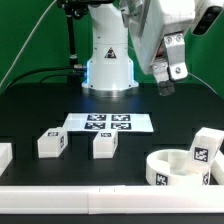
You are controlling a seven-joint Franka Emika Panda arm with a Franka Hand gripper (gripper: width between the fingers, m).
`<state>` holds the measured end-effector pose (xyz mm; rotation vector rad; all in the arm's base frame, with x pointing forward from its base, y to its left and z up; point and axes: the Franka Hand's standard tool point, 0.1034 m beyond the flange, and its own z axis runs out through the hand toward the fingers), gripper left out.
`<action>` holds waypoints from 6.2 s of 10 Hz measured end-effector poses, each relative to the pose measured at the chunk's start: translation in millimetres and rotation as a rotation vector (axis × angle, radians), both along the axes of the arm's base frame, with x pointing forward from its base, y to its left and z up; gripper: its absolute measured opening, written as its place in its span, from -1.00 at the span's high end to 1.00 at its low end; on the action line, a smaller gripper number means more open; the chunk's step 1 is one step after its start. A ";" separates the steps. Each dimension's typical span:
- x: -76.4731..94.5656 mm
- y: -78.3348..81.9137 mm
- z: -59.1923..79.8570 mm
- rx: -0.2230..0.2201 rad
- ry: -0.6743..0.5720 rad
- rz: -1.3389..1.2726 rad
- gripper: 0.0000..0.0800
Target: Assemble stool
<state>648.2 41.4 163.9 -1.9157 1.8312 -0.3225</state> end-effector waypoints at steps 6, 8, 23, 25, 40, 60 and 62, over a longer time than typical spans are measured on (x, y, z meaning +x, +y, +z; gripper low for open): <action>-12.7 -24.9 -29.5 -0.343 -0.031 0.548 -0.62; -24.2 -28.9 -45.7 -0.460 -0.021 0.728 -0.62; -71.3 -82.4 -97.1 -0.178 0.342 1.309 -0.62; -87.4 -83.5 -101.0 0.015 0.502 1.328 -0.62; -143.0 -85.4 -147.5 0.493 0.869 1.333 -0.62; -70.7 -57.4 -54.1 0.064 0.660 1.246 0.19; -37.9 -44.9 -22.4 -0.077 0.484 1.162 0.19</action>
Offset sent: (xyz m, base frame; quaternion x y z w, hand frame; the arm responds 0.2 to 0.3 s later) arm -0.0097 -0.0119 -0.0413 -0.0040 -0.0134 -0.2515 0.9678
